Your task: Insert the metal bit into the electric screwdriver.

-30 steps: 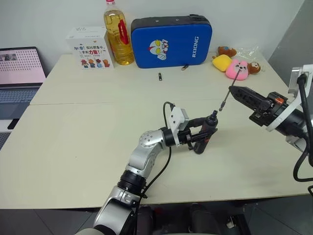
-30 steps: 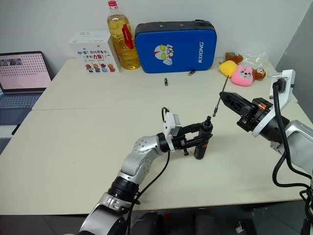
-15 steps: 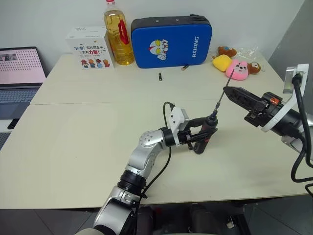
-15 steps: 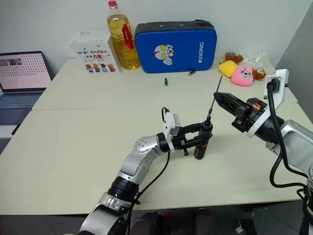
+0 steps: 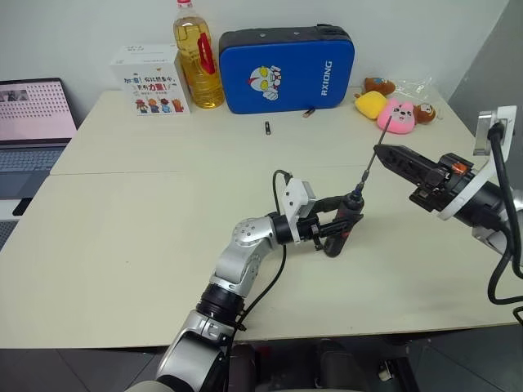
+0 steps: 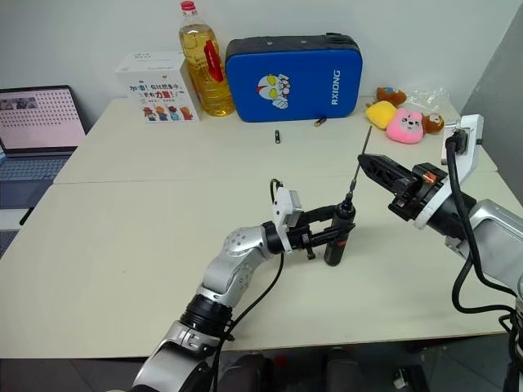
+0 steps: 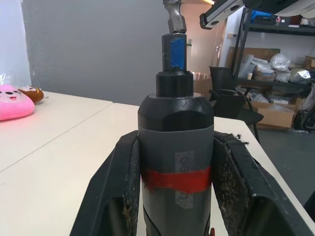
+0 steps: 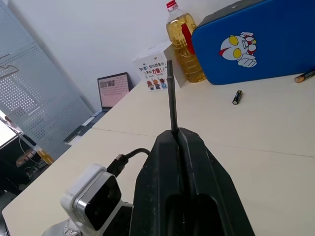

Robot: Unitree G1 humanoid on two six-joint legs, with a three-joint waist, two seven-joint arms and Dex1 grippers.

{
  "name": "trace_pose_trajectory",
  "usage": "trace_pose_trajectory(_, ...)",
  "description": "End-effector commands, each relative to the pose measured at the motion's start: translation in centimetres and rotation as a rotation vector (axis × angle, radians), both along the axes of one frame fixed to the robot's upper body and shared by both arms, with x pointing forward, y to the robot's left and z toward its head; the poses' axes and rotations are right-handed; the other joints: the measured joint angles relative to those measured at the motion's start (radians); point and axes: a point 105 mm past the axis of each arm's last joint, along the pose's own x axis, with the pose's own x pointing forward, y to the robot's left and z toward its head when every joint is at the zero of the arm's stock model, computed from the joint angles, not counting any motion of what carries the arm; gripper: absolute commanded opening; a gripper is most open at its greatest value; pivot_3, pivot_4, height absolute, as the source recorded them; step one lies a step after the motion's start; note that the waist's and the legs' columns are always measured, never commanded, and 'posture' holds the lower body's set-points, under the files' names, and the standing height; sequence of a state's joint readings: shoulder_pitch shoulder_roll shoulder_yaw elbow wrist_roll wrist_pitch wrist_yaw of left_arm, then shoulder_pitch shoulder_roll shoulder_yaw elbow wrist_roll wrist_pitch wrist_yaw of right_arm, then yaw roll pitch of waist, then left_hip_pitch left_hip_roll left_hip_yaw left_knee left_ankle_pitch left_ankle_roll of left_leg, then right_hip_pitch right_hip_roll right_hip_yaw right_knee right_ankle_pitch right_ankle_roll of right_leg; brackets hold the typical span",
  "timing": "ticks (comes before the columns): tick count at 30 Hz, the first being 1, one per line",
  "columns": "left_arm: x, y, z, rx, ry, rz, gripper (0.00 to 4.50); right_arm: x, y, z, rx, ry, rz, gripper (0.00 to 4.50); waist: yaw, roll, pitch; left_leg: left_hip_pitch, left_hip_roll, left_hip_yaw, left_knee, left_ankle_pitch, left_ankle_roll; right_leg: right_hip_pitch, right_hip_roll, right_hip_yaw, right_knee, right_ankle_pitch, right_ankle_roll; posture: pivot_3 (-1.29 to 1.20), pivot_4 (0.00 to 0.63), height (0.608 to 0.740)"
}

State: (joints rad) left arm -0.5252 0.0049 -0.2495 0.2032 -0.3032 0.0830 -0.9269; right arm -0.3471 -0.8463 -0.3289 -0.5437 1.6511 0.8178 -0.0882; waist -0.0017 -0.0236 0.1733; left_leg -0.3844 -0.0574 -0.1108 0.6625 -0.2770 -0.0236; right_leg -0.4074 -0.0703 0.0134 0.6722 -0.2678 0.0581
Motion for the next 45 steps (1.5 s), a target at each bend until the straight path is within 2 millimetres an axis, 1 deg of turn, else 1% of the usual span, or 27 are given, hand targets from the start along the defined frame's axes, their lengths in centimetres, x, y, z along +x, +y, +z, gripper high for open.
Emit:
trace_pose_trajectory(1, -0.4, -0.3, 1.6, -0.027, -0.052, -0.018, 1.69, -0.2, 0.3, 0.9, -0.010, -0.049, -0.003, 0.03, 0.000, 0.000, 0.000, 0.000, 0.000, 0.000, 0.000, 0.000, 0.000, 0.000, 0.000, 0.000, 0.000, 0.000, 0.000, 0.00, 0.150, 0.740)
trace_pose_trajectory(10, -0.4, -0.2, 1.6, -0.027, -0.055, -0.017, 1.69, -0.2, 0.6, 0.7, -0.041, -0.068, -0.002, 0.03, 0.000, 0.000, 0.000, 0.000, 0.000, 0.000, 0.000, 0.000, 0.000, 0.000, 0.000, 0.000, 0.000, 0.000, 0.000, 0.00, 0.150, 0.740)
trace_pose_trajectory(17, -0.4, -0.3, 1.7, -0.029, -0.056, -0.018, 1.69, -0.1, 0.4, 0.5, -0.056, -0.080, -0.018, 0.03, 0.000, 0.000, 0.000, 0.000, 0.000, 0.000, 0.000, 0.000, 0.000, 0.000, 0.000, 0.000, 0.000, 0.000, 0.000, 0.00, 0.150, 0.740)
trace_pose_trajectory(28, -0.4, -0.3, 1.7, -0.028, -0.059, -0.023, 1.69, -0.5, 0.4, 0.1, -0.071, -0.086, 0.000, 0.03, 0.000, 0.000, 0.000, 0.001, 0.000, 0.000, 0.000, 0.000, 0.000, 0.001, 0.000, 0.000, 0.000, 0.000, 0.000, 0.00, 0.150, 0.740)
trace_pose_trajectory(38, -0.4, -0.3, 1.7, -0.027, -0.061, -0.025, 1.69, -1.6, 1.4, -0.9, -0.120, -0.084, 0.047, 0.03, 0.001, 0.000, 0.000, 0.001, 0.000, 0.000, 0.000, 0.000, 0.000, 0.001, 0.000, 0.000, 0.000, 0.000, 0.000, 0.00, 0.150, 0.740)
trace_pose_trajectory(45, -0.6, -0.4, 1.6, -0.027, -0.061, -0.029, 1.69, -1.9, 1.7, -1.5, -0.157, -0.082, 0.063, 0.03, 0.001, 0.000, 0.000, 0.001, 0.000, 0.000, 0.000, 0.000, 0.000, 0.001, 0.000, 0.000, 0.000, 0.000, 0.000, 0.00, 0.150, 0.740)
